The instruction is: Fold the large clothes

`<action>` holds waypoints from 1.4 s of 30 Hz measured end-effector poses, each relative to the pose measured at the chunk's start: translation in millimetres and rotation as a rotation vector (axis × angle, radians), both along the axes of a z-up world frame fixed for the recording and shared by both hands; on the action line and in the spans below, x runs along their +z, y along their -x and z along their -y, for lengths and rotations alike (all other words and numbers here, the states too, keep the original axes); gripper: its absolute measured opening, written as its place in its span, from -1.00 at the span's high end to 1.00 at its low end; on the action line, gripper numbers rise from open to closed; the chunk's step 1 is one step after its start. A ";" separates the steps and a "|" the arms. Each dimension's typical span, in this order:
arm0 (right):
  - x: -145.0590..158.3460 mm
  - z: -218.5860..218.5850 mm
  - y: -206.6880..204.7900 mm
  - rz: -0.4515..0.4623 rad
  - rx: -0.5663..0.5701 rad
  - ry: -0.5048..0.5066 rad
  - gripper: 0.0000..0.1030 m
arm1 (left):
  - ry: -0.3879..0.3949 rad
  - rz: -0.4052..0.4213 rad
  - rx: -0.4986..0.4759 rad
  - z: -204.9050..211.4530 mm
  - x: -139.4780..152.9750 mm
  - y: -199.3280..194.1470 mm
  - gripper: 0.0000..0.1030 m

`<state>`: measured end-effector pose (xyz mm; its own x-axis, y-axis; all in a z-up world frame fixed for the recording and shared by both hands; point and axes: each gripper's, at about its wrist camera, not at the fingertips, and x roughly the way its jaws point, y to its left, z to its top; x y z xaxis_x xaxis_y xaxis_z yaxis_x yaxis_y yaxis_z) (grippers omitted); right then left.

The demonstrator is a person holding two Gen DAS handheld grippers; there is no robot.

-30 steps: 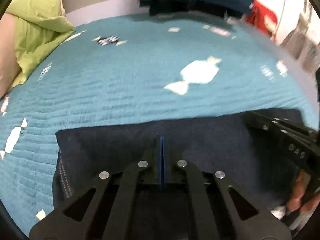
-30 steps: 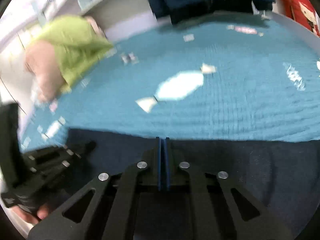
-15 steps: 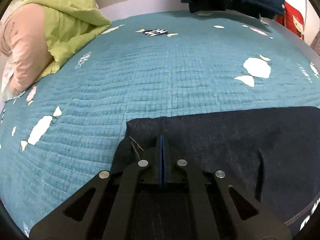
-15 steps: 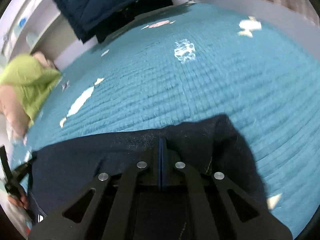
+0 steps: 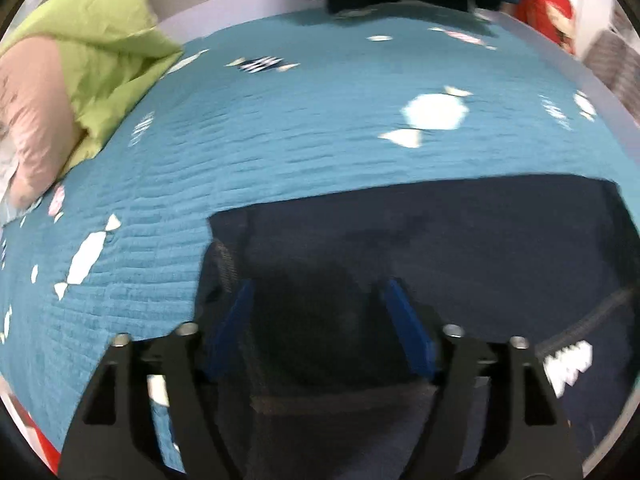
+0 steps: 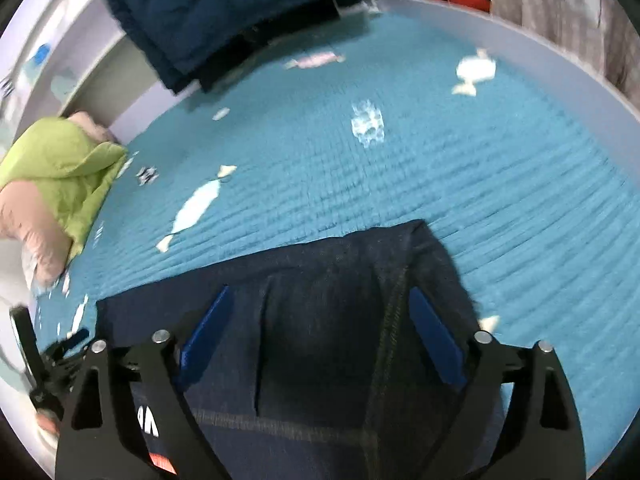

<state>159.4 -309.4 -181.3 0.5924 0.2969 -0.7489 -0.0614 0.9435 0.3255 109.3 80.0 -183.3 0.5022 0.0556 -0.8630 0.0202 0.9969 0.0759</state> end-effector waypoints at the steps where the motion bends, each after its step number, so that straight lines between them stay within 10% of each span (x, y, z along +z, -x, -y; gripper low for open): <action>1: 4.4 5.5 7.4 -0.009 -0.009 0.026 -0.78 | 0.018 -0.006 -0.013 5.8 2.6 3.1 -0.63; 15: -73.5 65.6 33.6 -0.271 -0.113 -0.025 -0.80 | 0.077 -0.093 -0.153 76.6 -3.6 47.8 -0.73; 23: -75.6 49.8 36.4 -0.262 -0.091 -0.095 -0.81 | 0.080 -0.130 -0.116 78.6 -15.6 49.7 -0.73; 29: -78.2 35.0 37.8 -0.325 -0.042 -0.220 -0.23 | 0.106 -0.137 -0.091 72.9 -14.4 39.1 -0.73; 40: -74.1 15.2 32.2 -0.330 -0.069 -0.085 0.35 | 0.192 -0.091 -0.071 75.7 8.8 3.7 -0.69; 42: -76.0 14.8 31.6 -0.334 -0.077 -0.078 0.35 | 0.222 -0.084 -0.083 78.7 14.4 -8.8 -0.42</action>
<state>127.8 -324.2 -257.2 0.3412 0.3249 -0.8820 0.1308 0.9128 0.3869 118.1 1.3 -168.9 0.4231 -0.1781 -0.8884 0.0994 0.9837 -0.1498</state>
